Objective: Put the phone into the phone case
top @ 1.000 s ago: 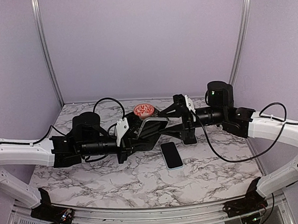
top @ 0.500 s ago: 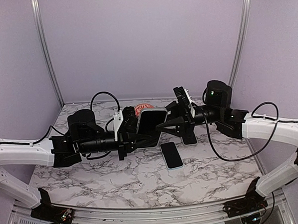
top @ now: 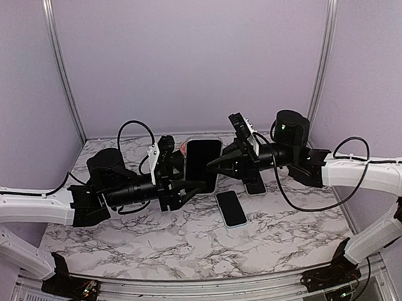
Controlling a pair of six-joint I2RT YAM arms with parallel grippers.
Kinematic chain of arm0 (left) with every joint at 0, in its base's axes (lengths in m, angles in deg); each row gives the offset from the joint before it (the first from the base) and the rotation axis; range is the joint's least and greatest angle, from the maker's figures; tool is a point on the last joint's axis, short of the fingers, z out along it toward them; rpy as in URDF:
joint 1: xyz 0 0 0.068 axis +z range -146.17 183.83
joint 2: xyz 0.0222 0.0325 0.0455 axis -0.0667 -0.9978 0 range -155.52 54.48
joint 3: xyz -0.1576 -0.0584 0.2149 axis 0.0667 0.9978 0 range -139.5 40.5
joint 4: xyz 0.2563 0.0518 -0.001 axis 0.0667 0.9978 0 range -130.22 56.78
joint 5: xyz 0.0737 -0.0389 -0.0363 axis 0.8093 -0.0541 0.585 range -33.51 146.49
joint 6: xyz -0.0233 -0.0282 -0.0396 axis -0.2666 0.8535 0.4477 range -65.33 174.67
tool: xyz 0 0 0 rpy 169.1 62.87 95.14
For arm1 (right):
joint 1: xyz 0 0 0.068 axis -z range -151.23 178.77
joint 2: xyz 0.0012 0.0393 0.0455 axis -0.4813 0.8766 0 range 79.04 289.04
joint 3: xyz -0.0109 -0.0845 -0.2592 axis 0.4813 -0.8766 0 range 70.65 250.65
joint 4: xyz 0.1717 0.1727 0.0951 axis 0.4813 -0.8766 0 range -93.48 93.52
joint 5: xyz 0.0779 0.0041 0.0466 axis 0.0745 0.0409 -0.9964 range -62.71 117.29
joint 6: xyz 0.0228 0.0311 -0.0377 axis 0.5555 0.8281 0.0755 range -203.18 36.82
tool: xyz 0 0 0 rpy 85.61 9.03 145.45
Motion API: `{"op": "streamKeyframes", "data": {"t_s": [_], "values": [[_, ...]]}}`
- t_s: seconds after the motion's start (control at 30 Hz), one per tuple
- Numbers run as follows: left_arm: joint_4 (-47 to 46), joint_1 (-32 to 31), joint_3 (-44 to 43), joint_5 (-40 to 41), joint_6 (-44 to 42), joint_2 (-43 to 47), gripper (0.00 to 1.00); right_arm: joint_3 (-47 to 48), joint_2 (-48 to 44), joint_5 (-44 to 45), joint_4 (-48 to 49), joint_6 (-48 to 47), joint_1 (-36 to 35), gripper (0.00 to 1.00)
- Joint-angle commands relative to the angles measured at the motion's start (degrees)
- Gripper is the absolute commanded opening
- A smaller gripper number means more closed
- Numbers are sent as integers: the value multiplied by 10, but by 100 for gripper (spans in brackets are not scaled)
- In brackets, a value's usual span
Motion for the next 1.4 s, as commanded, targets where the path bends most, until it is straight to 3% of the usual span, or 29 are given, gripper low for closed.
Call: {"op": "streamKeyframes", "data": {"t_s": [0.0, 0.1, 0.2, 0.3, 0.47, 0.6, 0.9, 1.17, 1.37], "values": [[-17, 15, 25, 144, 31, 28, 89, 48, 13, 53, -58, 46, 38, 0], [66, 37, 15, 324, 60, 25, 97, 67, 33, 67, -120, 75, 70, 0], [177, 86, -6, 400, 127, 17, 99, 71, 59, 70, -149, 117, 88, 0], [242, 133, -4, 424, 188, 22, 99, 79, 98, 131, -204, 163, 87, 0], [276, 162, 7, 441, 209, 30, 99, 49, 184, 101, -138, 273, 69, 0], [302, 164, 0, 451, 208, 21, 99, 90, 259, 83, -158, 270, 23, 0], [311, 169, 0, 468, 203, 25, 99, 101, 337, 61, -161, 320, 7, 0], [309, 171, -5, 464, 200, 17, 99, 154, 323, 162, -324, 225, 8, 32], [316, 175, -1, 481, 194, 28, 99, 211, 291, 255, -449, 140, 15, 41]]}}
